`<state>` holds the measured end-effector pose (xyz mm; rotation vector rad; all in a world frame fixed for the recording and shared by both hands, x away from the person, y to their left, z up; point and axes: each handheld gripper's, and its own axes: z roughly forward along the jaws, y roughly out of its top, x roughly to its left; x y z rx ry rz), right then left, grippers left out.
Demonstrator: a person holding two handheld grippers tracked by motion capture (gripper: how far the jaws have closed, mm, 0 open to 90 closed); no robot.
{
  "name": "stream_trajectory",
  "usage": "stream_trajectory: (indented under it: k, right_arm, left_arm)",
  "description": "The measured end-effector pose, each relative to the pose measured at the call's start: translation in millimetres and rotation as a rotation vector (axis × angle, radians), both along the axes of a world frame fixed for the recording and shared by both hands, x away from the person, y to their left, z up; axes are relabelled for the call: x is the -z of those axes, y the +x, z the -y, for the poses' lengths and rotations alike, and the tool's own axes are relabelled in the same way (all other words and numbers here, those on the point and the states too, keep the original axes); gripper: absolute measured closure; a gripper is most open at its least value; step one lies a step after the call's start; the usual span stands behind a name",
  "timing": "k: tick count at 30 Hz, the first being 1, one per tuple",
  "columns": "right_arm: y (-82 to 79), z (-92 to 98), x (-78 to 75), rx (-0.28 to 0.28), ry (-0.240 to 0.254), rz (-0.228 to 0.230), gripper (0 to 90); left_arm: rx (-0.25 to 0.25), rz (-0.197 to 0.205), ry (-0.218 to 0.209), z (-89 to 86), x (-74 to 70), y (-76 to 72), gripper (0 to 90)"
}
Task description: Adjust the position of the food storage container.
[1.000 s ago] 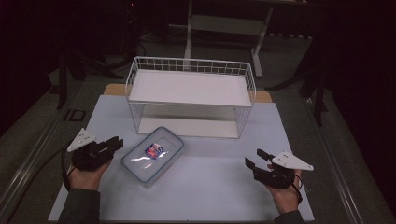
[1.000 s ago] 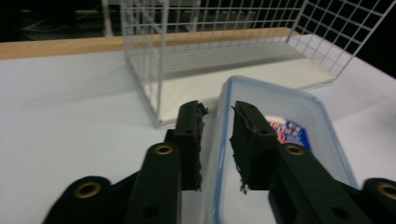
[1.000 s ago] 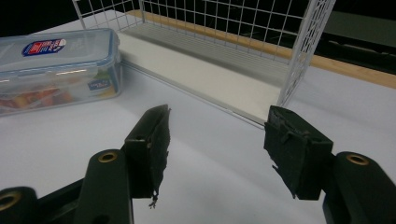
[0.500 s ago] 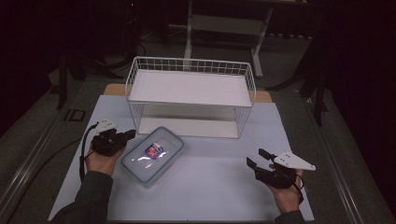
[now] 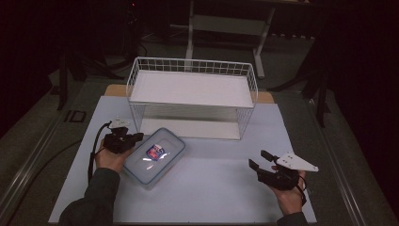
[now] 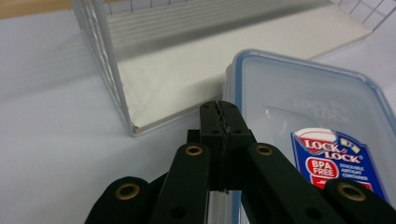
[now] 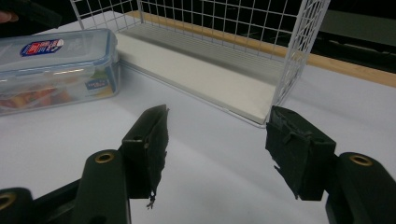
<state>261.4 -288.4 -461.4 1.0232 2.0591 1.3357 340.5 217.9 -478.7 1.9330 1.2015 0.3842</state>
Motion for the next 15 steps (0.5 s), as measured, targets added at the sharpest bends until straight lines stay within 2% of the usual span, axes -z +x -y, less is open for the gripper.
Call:
stream_trajectory:
  k: [3, 5, 9, 12, 15]
  right_arm:
    - [0.3, 0.0, 0.6, 0.0, -0.004, -0.004, 38.4]
    - [0.4, -0.4, 0.7, 0.0, -0.005, -0.003, 38.5]
    - [0.6, -1.0, 0.9, -0.003, -0.007, -0.001, 38.5]
    - [0.7, -1.6, 1.1, -0.005, -0.009, -0.004, 38.5]
    - [0.6, -1.3, 0.6, -0.006, -0.009, -0.002, 38.6]
  left_arm:
    - [0.011, -0.011, 0.012, 2.7, 1.9, 0.9, 90.0]
    - [0.008, -0.017, 0.006, 1.7, 2.6, 2.0, 90.0]
    - [0.012, -0.012, 0.007, 2.5, 2.8, 2.2, 90.0]
    - [0.031, -0.03, -0.019, 3.3, 2.6, 3.0, 90.0]
    - [0.046, -0.025, -0.005, 6.7, 2.1, 2.7, 90.0]
